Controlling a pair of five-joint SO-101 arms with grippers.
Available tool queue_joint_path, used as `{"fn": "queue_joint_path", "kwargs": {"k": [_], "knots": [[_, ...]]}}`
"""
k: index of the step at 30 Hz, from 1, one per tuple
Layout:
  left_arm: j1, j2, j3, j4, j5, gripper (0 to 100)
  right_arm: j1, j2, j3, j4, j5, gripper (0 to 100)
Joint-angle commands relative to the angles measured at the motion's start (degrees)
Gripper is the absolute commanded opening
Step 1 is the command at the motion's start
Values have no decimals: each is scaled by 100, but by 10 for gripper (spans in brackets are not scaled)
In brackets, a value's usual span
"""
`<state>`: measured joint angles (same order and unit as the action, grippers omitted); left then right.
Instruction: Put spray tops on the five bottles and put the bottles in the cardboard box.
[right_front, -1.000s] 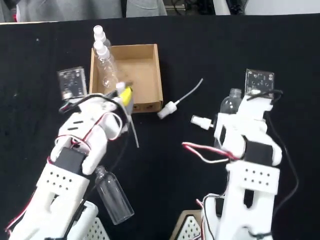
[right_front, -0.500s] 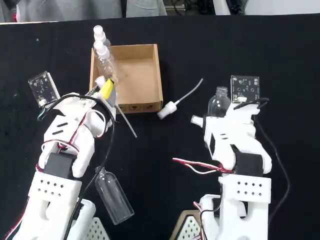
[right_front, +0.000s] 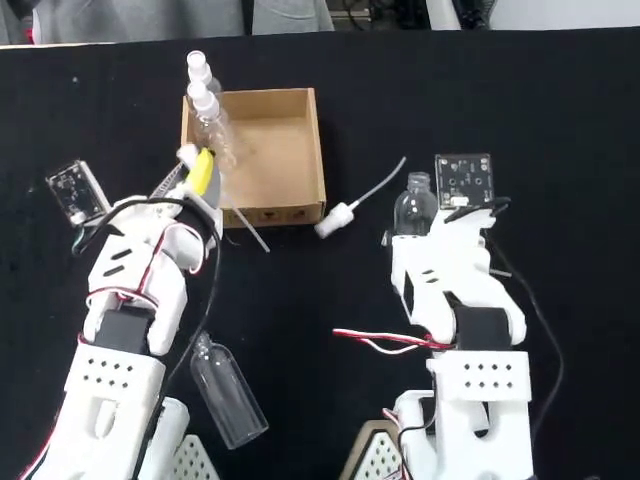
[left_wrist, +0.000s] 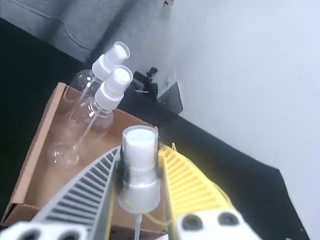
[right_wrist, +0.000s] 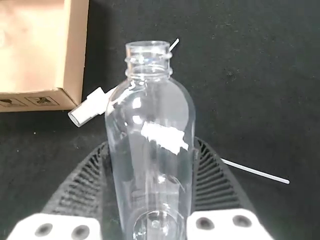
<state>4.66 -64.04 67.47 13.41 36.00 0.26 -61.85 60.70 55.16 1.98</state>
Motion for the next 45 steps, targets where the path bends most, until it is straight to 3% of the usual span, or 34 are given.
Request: {"fn": "queue_joint_path", "kwargs": {"k": [1,8,13,38,45], "knots": [[-57,-141,-110,-229,334,28,-149,-171,-40,-167,-26,56],[-171,-141,-110,-255,457,28,-510,-171,57,-202,-18,56],[-426,-141,-110,-255,1178,28,-844,-171,110,-202,18,56],[-532,-149,-101,-229,2576,29,-1178,-171,796,-1125,35,56],[-954,-149,-110,-229,3077,29,-1521,-171,901,-1134,44,56]]}}
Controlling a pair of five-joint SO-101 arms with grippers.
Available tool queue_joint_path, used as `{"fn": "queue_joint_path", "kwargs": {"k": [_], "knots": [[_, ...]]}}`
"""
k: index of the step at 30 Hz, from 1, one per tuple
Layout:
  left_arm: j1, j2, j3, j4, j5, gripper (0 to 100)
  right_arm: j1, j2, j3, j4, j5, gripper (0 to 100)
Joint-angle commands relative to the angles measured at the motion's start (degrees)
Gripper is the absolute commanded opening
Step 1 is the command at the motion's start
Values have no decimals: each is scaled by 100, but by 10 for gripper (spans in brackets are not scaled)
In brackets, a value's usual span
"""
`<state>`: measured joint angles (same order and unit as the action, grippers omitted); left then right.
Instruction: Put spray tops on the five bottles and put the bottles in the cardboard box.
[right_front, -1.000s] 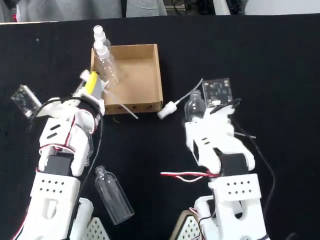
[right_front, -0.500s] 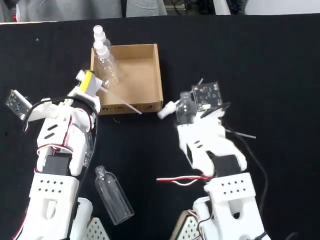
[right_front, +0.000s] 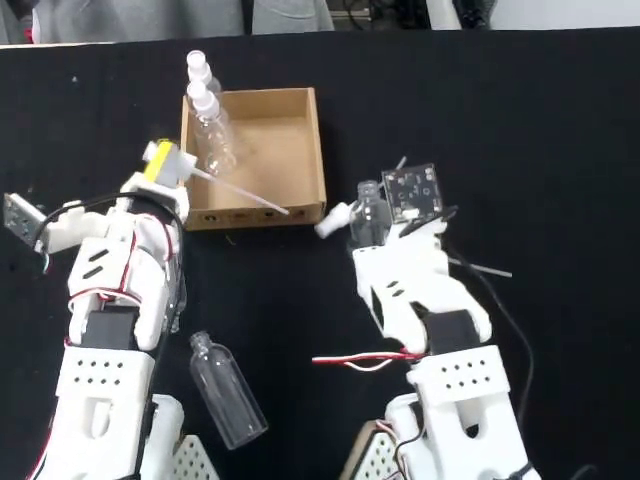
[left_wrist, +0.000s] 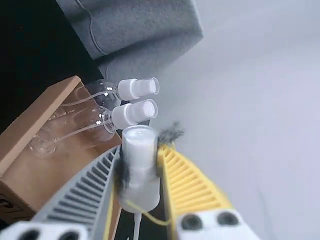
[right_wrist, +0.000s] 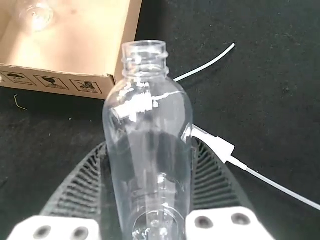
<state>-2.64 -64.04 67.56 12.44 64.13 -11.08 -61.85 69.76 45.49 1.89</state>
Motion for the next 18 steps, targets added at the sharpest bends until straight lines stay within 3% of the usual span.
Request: {"fn": "queue_joint_path", "kwargs": {"k": [1,18], "knots": [[-268,-149,-119,-132,334,29,-457,-171,13,-167,105,56],[-251,-149,-92,-123,413,29,-835,-171,602,-879,1389,56]]}}
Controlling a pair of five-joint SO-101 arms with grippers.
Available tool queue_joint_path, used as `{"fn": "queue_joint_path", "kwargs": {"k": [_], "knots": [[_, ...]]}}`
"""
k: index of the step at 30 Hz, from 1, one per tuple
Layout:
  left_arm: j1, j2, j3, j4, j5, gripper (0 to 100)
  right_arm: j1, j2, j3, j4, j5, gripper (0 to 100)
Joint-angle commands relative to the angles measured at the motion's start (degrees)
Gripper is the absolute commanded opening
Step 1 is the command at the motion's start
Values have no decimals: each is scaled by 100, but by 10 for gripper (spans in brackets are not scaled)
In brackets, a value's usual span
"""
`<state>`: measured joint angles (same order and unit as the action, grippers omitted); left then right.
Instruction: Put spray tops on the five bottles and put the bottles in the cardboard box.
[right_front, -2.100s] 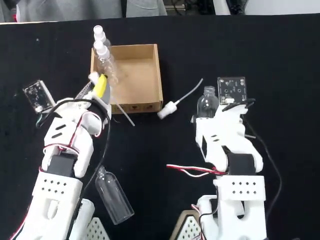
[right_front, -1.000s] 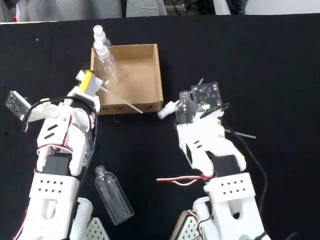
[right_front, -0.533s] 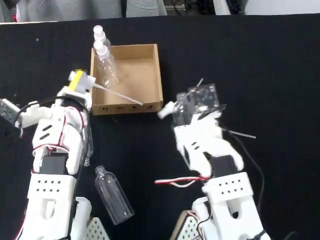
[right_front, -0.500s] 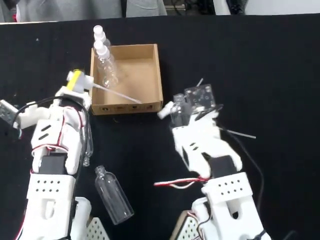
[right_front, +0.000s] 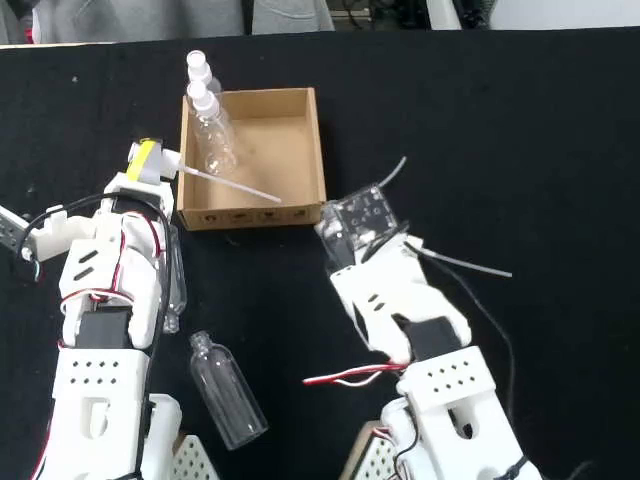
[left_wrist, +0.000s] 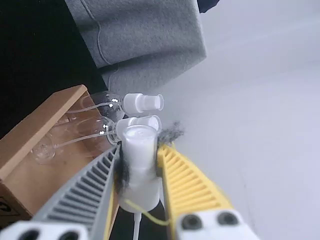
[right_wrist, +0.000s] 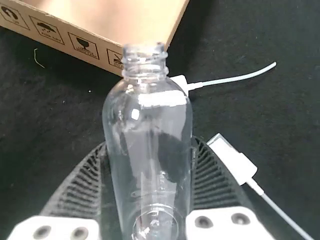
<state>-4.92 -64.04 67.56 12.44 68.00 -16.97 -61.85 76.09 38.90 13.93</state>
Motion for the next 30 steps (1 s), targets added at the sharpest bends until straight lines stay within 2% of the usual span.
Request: {"fn": "queue_joint_path", "kwargs": {"k": [1,8,13,22,30], "knots": [[-22,-149,-92,-123,26,29,-290,-171,-22,-220,229,56],[-4,-149,-92,-123,9,29,-563,-171,84,-229,554,55],[409,-149,-66,-123,-290,29,-756,-171,154,-229,791,55],[479,-141,-48,-105,-352,29,-765,-180,154,-290,774,55],[804,-141,75,-44,-774,29,-730,-180,312,-615,730,55]]}}
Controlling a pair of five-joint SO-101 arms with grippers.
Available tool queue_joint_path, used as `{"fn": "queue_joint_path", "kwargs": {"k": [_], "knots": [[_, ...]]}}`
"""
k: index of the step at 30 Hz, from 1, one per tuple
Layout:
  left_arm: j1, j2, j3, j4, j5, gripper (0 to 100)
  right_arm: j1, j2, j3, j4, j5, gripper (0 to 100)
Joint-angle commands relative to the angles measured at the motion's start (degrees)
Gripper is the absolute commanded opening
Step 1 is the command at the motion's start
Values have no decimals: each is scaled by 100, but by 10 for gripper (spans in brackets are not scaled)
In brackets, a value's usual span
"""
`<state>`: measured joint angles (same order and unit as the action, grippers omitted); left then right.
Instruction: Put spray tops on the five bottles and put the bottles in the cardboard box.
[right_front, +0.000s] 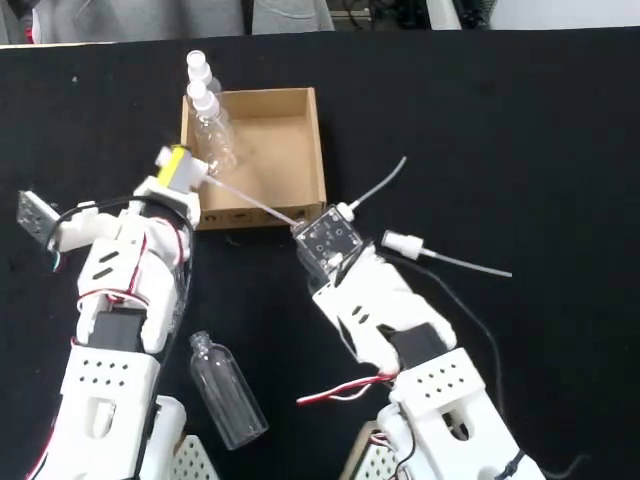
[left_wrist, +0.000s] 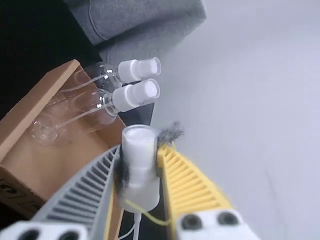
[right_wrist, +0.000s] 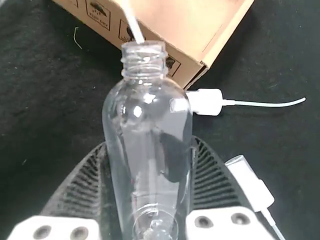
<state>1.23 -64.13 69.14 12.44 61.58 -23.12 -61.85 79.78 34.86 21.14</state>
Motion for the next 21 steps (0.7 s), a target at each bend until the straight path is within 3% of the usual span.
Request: {"fn": "queue_joint_path", "kwargs": {"k": [1,11,21], "knots": [[215,-132,-84,-44,-132,29,-114,-180,-57,-211,9,55],[259,-123,-66,-53,-281,29,-114,-180,-57,-229,9,55],[752,-105,66,-88,-615,29,-114,-180,-57,-229,9,56]]}}
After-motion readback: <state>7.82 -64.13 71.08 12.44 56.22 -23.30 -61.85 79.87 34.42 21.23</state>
